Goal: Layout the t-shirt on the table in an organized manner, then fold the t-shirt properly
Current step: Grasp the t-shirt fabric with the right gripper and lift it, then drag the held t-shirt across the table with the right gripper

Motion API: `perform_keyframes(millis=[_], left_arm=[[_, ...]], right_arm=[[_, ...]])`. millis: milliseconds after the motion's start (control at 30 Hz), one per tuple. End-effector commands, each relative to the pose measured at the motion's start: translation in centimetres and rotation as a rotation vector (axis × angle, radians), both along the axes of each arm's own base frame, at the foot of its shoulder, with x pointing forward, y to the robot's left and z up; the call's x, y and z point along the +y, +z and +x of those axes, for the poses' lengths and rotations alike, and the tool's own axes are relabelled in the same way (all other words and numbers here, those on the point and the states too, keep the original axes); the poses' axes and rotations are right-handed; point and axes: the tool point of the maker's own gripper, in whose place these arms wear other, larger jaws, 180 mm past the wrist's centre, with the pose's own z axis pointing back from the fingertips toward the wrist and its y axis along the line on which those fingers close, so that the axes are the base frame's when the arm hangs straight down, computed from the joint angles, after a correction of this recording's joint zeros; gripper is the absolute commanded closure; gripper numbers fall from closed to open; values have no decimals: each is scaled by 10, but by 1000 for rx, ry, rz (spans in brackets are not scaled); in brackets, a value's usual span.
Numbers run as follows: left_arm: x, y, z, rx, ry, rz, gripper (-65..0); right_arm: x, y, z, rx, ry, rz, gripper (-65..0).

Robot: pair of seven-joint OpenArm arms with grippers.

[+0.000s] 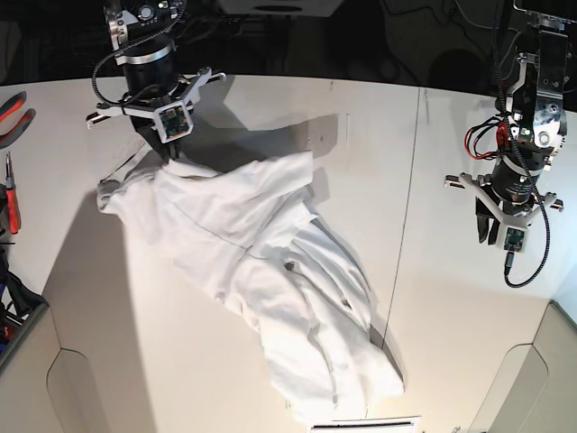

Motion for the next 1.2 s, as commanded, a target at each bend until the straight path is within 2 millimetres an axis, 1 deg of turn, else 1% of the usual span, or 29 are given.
perform_keyframes(millis=[0, 67, 100, 133, 200, 333, 467, 533, 700, 733, 767, 800, 833, 867, 900, 933, 1000, 1067, 1100, 1167], left_arm=[[3, 14, 7, -47, -5, 11, -130], [3, 14, 7, -47, -5, 11, -130], [3, 14, 7, -47, -5, 11, -130], [3, 14, 7, -47, -5, 11, -130], [3, 14, 7, -47, -5, 11, -130], [3, 14, 7, -46, -4, 10, -130], [0, 12, 7, -46, -1, 1, -130], [-2, 10, 6, -43, 3, -9, -130], [-3, 10, 6, -43, 3, -12, -130], [-3, 10, 6, -43, 3, -12, -130], [-3, 10, 6, -43, 3, -12, -130], [-3, 10, 6, -43, 3, -13, -130], [-3, 10, 6, -44, 3, -13, -130], [-3, 10, 6, -44, 3, -12, -130], [-3, 11, 7, -46, 3, -12, -130], [-3, 11, 7, -46, 3, -12, -130], [-3, 11, 7, -45, 3, -12, -130], [-3, 11, 7, -45, 3, -12, -130], [-3, 11, 7, -45, 3, -12, -130], [-3, 11, 7, -44, 4, -12, -130]], right_arm=[[-2, 4, 1, -8, 7, 0, -24], [3, -3, -4, 43, 32, 11, -246], [8, -8, -8, 74, 62, 12, -321], [15, -11, -12, 95, 93, 10, -351], [26, -11, -16, 91, 137, -8, -351], [59, -1, -18, 25, 250, -66, -351], [96, 8, -11, -39, 401, -125, -351], [102, 1, -2, -24, 426, -166, -351], [110, -38, 26, 49, 398, -206, -351], [113, -48, 29, 75, 401, -208, -350], [118, -58, 29, 110, 420, -209, -334], [123, -68, 28, 148, 449, -210, -272], [128, -74, 28, 173, 478, -213, -142], [131, -74, 31, 165, 495, -224, 0], [130, -68, 40, 131, 490, -257, 0], [124, -55, 55, 62, 455, -300, 0], [110, -12, 89, -126, 342, -351, 0], [95, 29, 117, -249, 230, -341, 0], [90, 45, 128, -283, 201, -339, 0], [76, 68, 151, -333, 153, -339, 0]])
